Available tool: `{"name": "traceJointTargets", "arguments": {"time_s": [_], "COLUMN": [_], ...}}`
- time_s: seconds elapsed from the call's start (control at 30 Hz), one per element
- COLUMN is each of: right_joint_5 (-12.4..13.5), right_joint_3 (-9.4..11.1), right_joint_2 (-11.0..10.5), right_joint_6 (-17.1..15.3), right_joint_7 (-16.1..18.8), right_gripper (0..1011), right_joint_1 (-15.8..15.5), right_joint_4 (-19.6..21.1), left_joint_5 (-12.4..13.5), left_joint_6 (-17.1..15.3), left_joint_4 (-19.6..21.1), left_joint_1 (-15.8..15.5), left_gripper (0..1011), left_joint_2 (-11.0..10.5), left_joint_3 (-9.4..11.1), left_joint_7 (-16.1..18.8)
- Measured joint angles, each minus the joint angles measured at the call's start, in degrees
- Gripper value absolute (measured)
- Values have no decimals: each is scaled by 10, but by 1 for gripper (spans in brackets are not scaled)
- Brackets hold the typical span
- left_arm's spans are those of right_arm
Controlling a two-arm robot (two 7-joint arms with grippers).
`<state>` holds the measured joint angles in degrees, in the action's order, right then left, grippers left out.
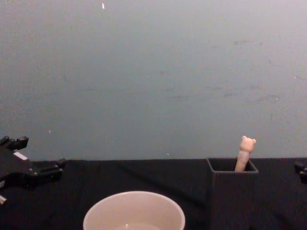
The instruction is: Pick up the stirring spoon with one hand, stir inside the cup, then place it back in its original position.
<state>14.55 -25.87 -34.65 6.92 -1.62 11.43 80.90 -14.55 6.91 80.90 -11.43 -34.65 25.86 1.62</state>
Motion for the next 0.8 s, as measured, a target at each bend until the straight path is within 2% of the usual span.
{"name": "traceJointTargets", "arguments": {"time_s": [0.8], "right_joint_5": [0], "right_joint_3": [0], "right_joint_2": [0], "right_joint_6": [0], "right_joint_7": [0], "right_gripper": [1003], "right_joint_1": [0], "right_joint_4": [0], "left_joint_5": [0], "left_joint_6": [0], "left_joint_4": [0], "left_joint_1": [0], "left_gripper": [1001], "left_joint_2": [0], "left_joint_3": [0], "left_joint_7": [0]}}
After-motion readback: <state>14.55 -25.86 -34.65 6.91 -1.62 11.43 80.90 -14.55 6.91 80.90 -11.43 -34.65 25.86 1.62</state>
